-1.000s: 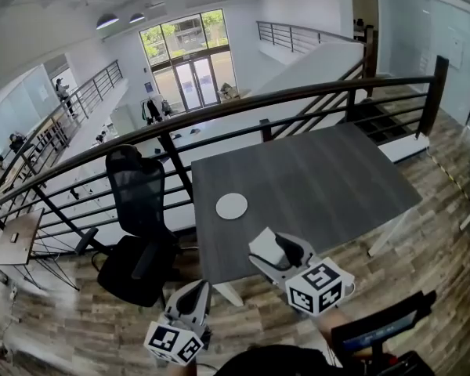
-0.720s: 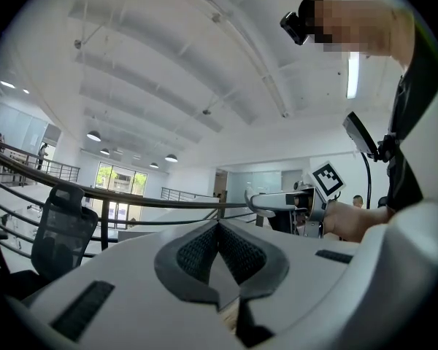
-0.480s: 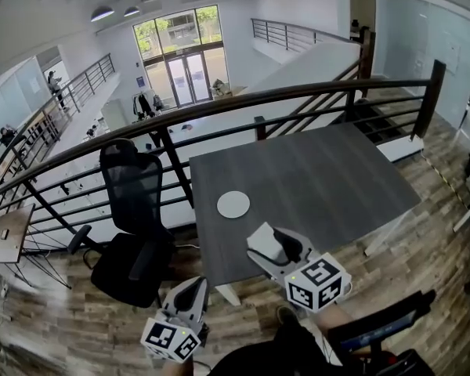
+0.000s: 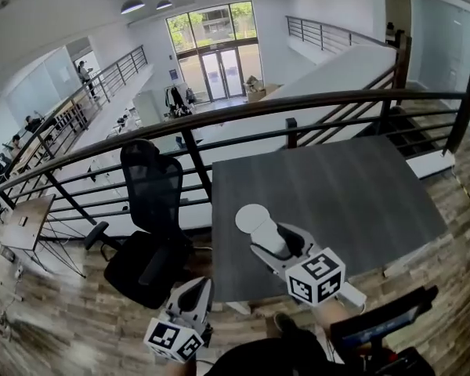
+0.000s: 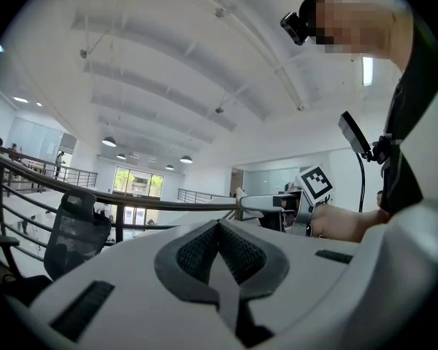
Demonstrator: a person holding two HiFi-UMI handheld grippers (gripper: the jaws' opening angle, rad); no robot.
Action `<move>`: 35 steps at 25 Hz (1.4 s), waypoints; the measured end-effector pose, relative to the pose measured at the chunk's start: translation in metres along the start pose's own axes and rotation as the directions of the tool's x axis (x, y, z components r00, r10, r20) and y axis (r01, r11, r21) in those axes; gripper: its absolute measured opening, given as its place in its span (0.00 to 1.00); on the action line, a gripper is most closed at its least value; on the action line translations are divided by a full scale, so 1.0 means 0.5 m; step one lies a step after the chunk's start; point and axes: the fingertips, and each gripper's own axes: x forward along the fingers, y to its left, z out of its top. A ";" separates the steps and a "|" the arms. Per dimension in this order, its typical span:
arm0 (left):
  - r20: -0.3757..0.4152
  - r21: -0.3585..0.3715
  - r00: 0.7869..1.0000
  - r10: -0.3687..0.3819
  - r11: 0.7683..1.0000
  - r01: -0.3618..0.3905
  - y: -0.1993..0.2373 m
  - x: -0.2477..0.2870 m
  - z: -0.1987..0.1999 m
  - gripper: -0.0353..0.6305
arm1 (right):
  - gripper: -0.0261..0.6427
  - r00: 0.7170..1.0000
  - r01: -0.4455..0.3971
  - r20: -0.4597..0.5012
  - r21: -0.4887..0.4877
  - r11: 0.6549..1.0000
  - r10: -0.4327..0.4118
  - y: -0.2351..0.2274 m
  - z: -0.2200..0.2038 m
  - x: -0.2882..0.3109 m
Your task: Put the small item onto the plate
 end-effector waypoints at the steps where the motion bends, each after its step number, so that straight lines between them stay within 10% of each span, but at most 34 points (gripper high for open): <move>1: -0.001 0.003 1.000 0.013 1.000 -0.013 0.000 0.014 0.002 0.06 | 0.50 1.000 -0.009 -0.003 -0.002 1.000 0.009 -0.018 0.000 0.010; 17: -0.056 -0.027 0.976 0.211 0.977 -0.213 0.034 0.126 -0.015 0.06 | 0.50 0.988 -0.086 -0.127 0.032 0.996 0.090 -0.239 -0.092 0.200; 35: -0.085 -0.044 0.890 0.448 0.891 -0.453 0.060 0.157 -0.008 0.06 | 0.50 0.930 -0.094 -0.355 0.019 0.995 0.095 -0.427 -0.303 0.398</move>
